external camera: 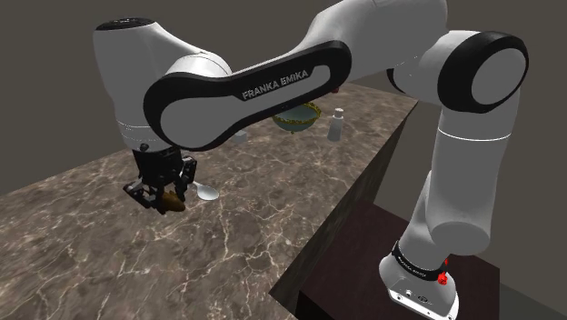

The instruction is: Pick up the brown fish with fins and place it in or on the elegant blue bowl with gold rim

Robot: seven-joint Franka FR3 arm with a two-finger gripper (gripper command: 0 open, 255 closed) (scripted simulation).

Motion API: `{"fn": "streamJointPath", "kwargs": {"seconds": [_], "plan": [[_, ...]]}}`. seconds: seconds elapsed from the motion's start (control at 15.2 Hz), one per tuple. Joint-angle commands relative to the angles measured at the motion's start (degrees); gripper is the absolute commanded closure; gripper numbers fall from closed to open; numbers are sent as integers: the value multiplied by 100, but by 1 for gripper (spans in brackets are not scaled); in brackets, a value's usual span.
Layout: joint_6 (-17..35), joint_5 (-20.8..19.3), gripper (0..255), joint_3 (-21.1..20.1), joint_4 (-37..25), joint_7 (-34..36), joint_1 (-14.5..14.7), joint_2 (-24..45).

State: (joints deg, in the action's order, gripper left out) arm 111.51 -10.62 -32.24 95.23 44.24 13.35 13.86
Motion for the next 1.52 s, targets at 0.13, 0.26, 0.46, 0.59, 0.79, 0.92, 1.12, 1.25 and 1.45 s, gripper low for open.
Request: {"fn": "streamJointPath", "kwargs": {"seconds": [0.13,0.26,0.46,0.59,0.79,0.92,1.12,1.25,1.45], "plan": [[-3,5,255,-2,10,0,0,-1],[-4,3,255,-1,7,0,1,2],[-72,10,255,-4,-56,-11,1,-4],[-219,26,255,-11,-192,-27,6,-19],[-444,42,255,-21,-409,-48,18,-31],[-598,48,255,-27,-562,-59,29,-32],[-832,49,255,-35,-807,-73,50,-21],[-992,44,255,-40,-981,-79,68,-5],[-1239,28,255,-47,-1260,-85,102,32]]}}
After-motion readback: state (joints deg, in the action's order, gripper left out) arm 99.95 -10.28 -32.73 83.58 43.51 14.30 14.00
